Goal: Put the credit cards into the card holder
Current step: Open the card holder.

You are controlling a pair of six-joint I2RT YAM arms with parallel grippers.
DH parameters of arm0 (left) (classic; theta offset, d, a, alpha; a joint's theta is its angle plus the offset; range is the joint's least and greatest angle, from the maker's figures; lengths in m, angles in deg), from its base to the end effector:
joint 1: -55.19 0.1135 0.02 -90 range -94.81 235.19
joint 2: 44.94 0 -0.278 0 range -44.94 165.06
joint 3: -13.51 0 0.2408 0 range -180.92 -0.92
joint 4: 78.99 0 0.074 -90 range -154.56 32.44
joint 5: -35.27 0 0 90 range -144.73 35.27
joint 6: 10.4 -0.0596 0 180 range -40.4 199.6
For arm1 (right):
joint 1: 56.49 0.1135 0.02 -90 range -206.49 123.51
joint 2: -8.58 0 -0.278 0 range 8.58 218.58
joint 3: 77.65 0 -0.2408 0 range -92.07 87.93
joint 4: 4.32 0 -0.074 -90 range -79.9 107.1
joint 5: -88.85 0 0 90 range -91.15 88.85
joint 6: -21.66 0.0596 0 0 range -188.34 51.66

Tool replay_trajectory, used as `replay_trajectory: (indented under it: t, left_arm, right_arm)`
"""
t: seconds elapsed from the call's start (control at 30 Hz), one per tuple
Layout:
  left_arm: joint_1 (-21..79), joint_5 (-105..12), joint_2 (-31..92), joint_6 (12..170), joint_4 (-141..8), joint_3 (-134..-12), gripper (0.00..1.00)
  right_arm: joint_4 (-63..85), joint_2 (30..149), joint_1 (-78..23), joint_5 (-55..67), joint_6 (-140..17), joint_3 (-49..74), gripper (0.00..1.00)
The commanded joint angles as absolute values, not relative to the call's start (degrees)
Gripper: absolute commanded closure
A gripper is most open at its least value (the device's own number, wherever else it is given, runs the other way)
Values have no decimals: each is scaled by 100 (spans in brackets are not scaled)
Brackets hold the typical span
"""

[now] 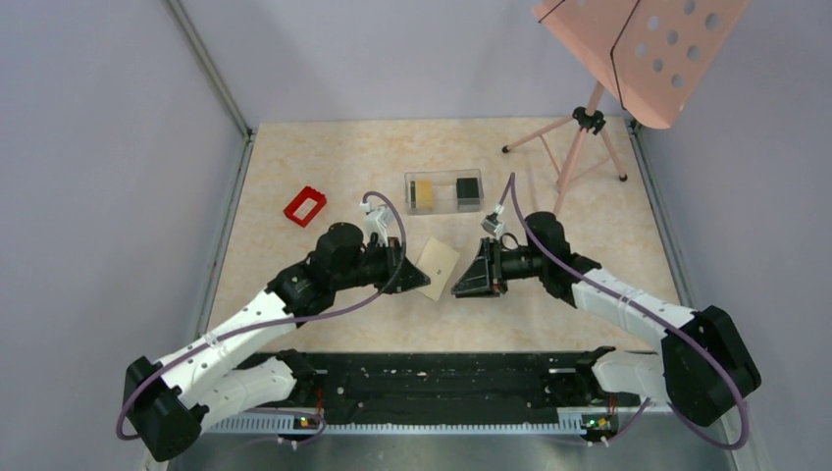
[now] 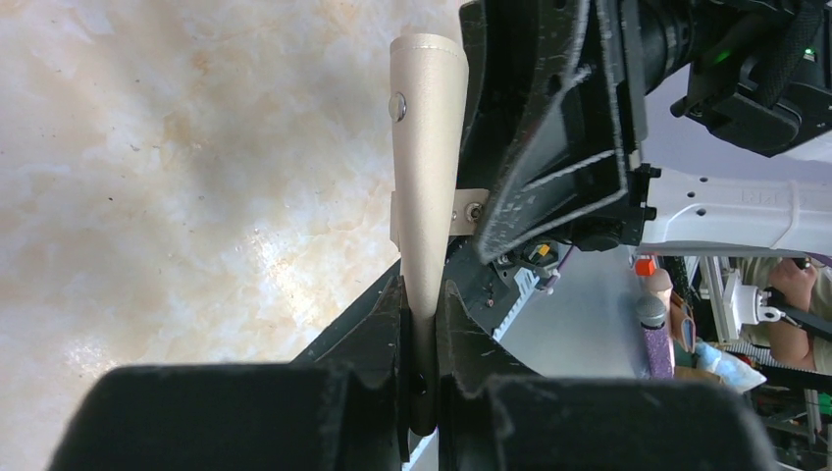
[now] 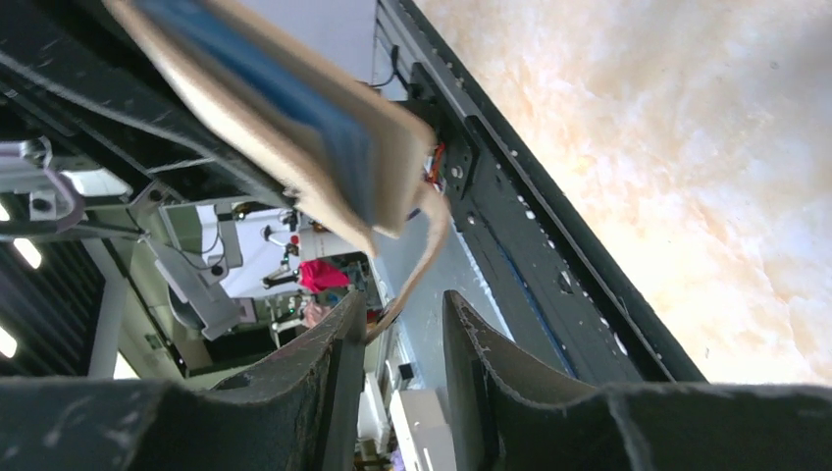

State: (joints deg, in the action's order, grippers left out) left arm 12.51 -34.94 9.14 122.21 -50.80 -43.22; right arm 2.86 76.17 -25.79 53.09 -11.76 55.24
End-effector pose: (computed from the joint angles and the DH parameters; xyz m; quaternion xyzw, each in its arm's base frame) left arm 0.1442 -0.1605 0.2937 0.0922 0.8333 -0.4628 0.2880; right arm 0.1782 0.1621 0.2357 -0.0594 0.7951 0.6002 0.0642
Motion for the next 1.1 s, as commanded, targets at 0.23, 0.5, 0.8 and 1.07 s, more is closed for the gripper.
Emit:
replay_trajectory:
  t: [0.23, 0.5, 0.8, 1.07]
  left_arm:
    - [1239, -3542, 774, 12291, -5298, -4324, 100]
    - [1231, -3553, 761, 12366, -5404, -4228, 100]
    - [1239, -4853, 116, 11998, -4361, -4355, 1]
    - [1239, -5115, -191, 11221, -3794, -4593, 1]
  right_arm:
    - [791, 8179, -2510, 5033, -1558, 4894, 81]
    - [392, 8099, -2508, 5150, -1364, 4895, 100]
    - [2057, 7843, -2507, 5156, -2594, 4062, 100]
    - [3180, 7897, -2503, 5911, -3772, 3138, 100]
